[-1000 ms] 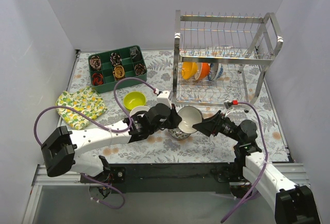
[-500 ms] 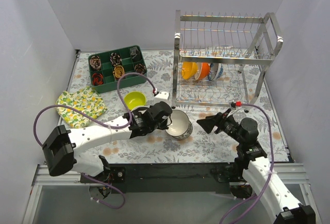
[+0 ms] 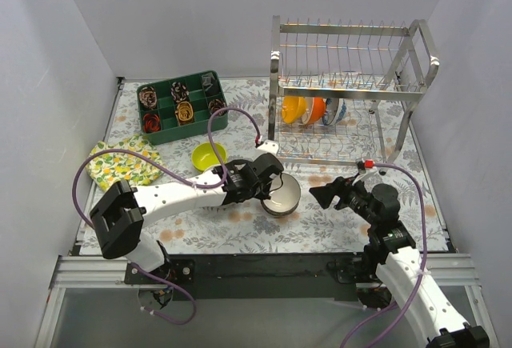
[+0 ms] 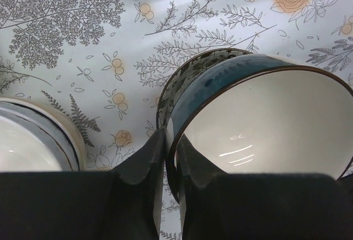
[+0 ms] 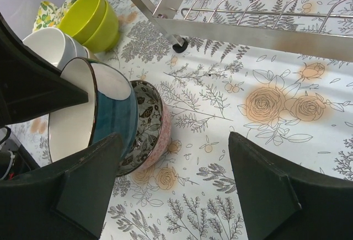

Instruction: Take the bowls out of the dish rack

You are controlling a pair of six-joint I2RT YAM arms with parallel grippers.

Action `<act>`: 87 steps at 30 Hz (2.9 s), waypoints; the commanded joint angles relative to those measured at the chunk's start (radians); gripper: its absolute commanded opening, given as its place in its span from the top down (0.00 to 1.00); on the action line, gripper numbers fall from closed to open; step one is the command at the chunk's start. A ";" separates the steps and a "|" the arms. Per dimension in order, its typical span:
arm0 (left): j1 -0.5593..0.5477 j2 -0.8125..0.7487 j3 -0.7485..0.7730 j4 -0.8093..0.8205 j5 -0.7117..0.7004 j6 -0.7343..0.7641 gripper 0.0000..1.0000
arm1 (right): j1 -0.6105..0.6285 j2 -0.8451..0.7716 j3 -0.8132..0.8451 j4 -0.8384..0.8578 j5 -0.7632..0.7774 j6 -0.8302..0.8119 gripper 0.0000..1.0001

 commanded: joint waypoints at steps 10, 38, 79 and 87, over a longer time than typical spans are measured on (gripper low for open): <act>0.077 -0.158 0.205 -0.352 -0.173 0.002 1.00 | -0.002 -0.028 0.028 -0.006 0.017 -0.035 0.15; 0.369 -0.290 0.053 -0.489 -0.016 0.045 0.78 | -0.004 -0.009 0.025 -0.003 0.017 -0.032 0.15; 0.370 -1.123 -0.470 0.106 -0.167 0.146 0.02 | -0.172 0.936 0.547 0.448 0.368 -0.185 0.03; 0.380 -1.117 -0.468 0.112 -0.153 0.163 0.02 | -0.222 1.152 0.654 0.592 0.272 -0.244 0.01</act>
